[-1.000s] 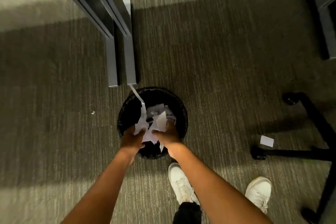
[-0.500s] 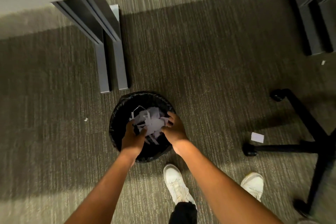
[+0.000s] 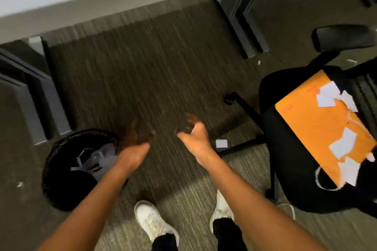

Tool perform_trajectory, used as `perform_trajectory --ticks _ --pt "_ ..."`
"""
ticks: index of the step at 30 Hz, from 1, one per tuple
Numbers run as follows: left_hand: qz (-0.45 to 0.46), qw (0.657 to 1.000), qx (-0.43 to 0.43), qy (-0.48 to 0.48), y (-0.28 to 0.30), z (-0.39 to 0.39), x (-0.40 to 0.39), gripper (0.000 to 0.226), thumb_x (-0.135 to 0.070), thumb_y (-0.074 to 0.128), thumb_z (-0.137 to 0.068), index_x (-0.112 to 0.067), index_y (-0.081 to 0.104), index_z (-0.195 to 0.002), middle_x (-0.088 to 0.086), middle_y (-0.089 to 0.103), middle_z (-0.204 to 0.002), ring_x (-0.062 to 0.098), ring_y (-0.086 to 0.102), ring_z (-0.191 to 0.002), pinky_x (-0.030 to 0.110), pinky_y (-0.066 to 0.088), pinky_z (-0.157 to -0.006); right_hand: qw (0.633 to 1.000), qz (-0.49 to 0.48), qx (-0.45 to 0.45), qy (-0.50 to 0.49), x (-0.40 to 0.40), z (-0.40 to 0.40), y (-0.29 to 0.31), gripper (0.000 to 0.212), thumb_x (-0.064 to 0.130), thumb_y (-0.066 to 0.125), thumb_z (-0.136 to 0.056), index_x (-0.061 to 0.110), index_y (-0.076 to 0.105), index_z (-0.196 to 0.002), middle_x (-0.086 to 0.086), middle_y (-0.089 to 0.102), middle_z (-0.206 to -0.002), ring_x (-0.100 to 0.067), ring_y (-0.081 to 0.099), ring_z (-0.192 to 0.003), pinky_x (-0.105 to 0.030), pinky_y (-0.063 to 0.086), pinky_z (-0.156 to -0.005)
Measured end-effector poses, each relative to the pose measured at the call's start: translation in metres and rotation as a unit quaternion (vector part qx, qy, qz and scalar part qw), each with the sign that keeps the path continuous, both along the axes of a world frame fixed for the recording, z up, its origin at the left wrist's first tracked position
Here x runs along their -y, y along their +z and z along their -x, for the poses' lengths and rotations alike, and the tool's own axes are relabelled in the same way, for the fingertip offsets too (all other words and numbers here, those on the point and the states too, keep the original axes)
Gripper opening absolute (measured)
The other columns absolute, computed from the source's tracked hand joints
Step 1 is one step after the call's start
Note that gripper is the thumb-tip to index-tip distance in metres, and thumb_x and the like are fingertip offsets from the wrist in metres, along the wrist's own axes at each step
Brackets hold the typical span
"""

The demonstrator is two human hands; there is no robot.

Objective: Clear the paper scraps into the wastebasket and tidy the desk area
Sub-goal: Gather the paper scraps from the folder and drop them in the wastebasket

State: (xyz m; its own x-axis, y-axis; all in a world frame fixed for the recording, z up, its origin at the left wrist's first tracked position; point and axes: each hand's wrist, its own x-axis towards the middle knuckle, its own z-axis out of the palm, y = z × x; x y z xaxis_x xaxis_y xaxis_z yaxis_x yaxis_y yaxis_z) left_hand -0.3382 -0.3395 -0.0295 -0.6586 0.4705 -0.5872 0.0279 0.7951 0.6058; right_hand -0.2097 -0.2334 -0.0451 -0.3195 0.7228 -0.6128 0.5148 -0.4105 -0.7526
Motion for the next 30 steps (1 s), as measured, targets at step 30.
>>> perform_trajectory --ticks 30 --pt "-0.072 0.837 -0.02 -0.542 0.019 -0.377 -0.291 0.061 -0.032 0.061 -0.091 -0.018 0.035 -0.143 0.007 0.036 -0.147 0.025 0.033 -0.137 0.043 0.037 -0.111 0.89 0.018 0.351 -0.289 -0.181 -0.468 0.021 0.084 0.029 0.08 -0.072 0.023 0.031 -0.14 -0.01 0.034 -0.135 -0.033 0.04 -0.124 -0.042 0.046 -0.094"
